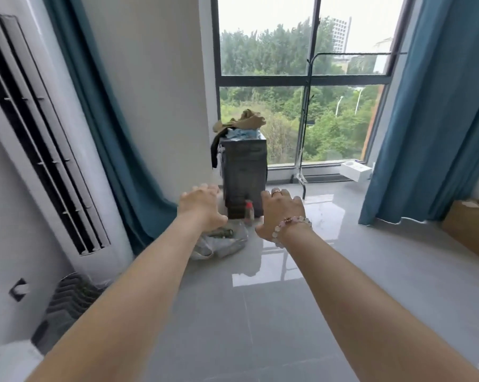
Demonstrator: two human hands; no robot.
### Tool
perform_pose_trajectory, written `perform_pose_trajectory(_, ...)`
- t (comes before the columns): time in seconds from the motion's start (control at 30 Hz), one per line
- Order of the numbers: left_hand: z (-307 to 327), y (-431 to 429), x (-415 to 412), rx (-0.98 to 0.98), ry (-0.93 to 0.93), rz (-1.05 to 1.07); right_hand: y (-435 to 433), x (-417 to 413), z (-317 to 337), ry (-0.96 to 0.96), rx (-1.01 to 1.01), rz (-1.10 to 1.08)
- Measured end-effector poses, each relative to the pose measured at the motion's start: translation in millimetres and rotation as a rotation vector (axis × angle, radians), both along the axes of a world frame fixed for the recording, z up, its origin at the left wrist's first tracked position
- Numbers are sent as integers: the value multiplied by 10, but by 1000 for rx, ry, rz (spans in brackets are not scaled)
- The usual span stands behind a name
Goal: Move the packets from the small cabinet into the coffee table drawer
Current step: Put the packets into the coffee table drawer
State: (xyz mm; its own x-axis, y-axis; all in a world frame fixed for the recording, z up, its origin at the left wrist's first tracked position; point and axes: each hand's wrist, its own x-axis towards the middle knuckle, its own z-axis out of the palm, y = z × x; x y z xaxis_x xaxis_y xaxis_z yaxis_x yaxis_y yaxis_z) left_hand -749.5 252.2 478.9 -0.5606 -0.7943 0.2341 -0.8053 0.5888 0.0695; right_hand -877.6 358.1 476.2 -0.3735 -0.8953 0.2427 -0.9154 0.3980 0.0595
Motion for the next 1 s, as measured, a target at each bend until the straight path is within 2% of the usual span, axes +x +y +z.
perform_pose_trajectory(0.33, -153, -826, 1722, 68, -31, 316, -1304, 1403, -83, -13, 25, 303)
perform_pose_trajectory(0.6, -407, -1079, 2717, 93, -18, 491, -1998, 2320, -141, 18, 51, 528)
perform_pose_trajectory(1.0, -616, -1634, 4071, 184, 31, 910, -3369, 3710, -418, 21, 171, 922)
